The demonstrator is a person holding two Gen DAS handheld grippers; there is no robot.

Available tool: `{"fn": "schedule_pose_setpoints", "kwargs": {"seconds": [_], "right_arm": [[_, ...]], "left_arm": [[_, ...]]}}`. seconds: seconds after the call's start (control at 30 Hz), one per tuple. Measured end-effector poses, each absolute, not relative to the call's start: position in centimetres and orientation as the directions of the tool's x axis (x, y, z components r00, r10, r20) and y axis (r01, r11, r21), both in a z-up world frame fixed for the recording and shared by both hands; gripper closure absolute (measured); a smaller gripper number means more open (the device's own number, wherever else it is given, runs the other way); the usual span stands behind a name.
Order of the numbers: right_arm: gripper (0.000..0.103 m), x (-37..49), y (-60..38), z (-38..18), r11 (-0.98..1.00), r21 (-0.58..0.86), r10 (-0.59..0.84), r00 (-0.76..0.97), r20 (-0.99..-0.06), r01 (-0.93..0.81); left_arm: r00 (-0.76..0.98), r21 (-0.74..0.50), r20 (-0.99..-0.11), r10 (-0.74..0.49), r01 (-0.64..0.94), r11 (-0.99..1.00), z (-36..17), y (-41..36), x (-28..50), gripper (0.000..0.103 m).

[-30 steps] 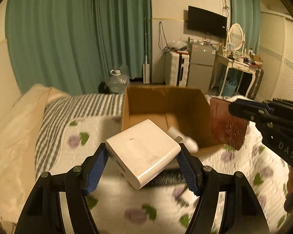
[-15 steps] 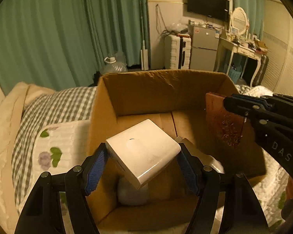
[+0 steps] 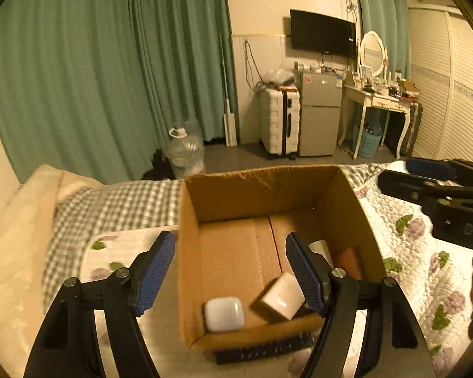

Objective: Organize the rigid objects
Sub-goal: 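Carry the charger and pink card case into the box and release both, then grasp the white-red bottle with the right tool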

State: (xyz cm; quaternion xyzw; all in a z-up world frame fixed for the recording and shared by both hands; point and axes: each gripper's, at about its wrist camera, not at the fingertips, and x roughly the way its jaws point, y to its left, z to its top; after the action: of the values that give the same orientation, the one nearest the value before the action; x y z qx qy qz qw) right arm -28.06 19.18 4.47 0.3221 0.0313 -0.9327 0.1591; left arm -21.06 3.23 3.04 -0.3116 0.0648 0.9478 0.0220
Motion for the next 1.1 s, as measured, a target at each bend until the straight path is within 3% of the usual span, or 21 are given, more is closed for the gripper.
{"fn": "schedule_pose_setpoints", "kwargs": {"seconds": [0.1, 0.27, 0.7, 0.97, 1.07, 1.1], "right_arm": [[0.023, -25.4, 19.6, 6.3, -0.951, 0.004, -0.25, -0.757, -0.604, 0.311], [0.011, -20.5, 20.0, 6.6, -0.949, -0.025, -0.232, -0.751, -0.619, 0.314], [0.011, -16.6, 17.9, -8.7, -0.955, 0.008, -0.156, -0.478, -0.864, 0.298], [0.011, -17.5, 16.4, -13.1, -0.962, -0.054, -0.056, -0.391, -0.919, 0.266], [0.024, -17.7, 16.5, -13.7, -0.967, -0.091, -0.01, -0.394, -0.919, 0.236], [0.024, -17.6, 16.6, -13.6, -0.968, -0.087, -0.015, -0.398, -0.917, 0.236]], "left_arm": [[-0.816, 0.119, -0.578, -0.01, -0.073, -0.99, 4.3, 2.8, -18.4, 0.026], [-0.814, 0.113, -0.58, -0.023, -0.052, -0.992, 4.0, 1.4, -14.2, 0.024], [-0.719, 0.038, -0.695, -0.015, -0.015, -0.999, -5.3, -0.9, -11.7, 0.024], [-0.675, 0.03, -0.738, 0.001, -0.035, -0.999, -8.8, -0.9, -12.3, 0.024], [-0.664, 0.042, -0.748, -0.002, -0.045, -0.998, -9.3, -0.6, -12.3, 0.024], [-0.663, 0.047, -0.749, -0.003, -0.048, -0.998, -9.3, -0.5, -12.3, 0.024]]}}
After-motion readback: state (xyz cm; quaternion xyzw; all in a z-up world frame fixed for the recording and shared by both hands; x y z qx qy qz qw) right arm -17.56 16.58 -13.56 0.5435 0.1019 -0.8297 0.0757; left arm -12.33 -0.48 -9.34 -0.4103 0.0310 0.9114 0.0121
